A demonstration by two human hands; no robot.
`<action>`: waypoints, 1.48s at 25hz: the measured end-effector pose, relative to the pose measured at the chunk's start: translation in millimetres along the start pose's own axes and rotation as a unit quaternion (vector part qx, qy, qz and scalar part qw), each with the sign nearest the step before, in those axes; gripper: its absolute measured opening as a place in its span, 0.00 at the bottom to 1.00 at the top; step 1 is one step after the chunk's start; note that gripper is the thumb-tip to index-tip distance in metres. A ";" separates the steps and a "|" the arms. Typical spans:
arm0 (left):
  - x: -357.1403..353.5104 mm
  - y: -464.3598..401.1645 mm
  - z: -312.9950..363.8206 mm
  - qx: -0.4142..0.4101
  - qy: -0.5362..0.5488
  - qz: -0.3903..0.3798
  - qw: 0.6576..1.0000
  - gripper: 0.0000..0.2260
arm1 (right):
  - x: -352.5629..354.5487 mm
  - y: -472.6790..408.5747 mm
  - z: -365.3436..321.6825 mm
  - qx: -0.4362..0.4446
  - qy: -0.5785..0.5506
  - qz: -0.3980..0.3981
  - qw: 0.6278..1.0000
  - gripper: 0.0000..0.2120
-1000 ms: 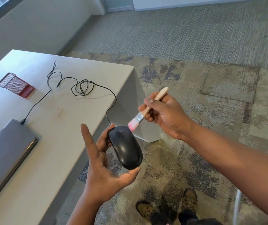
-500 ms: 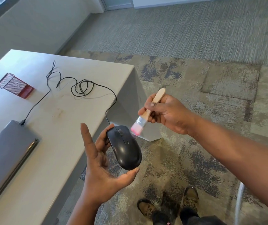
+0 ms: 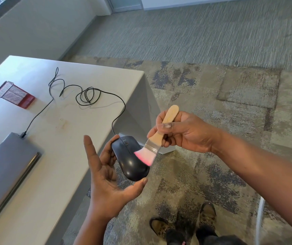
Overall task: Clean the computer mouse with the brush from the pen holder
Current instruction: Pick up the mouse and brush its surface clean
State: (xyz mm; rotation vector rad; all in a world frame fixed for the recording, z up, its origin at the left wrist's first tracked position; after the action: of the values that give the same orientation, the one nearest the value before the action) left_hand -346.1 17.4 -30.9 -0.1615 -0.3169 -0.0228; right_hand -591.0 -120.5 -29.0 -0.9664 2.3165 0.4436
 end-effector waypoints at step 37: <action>6.2 -10.5 -8.4 -0.005 -0.069 0.040 0.997 0.68 | 11.8 -6.4 -2.3 0.083 0.123 0.102 0.984 0.05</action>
State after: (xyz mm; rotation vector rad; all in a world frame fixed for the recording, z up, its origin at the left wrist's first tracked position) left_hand -338.1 5.6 -35.2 -0.1861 -0.4481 0.0668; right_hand -593.9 -132.4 -35.1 -0.7407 2.6431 0.2157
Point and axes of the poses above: each hand's wrist, its own y-axis away from the middle knuckle, its own x-axis out of the back of the hand, z = x × y, the point moved 1 cm from there along -y, towards the middle knuckle, and after that the axes turned 1 degree about x, right-handed, at the moved point
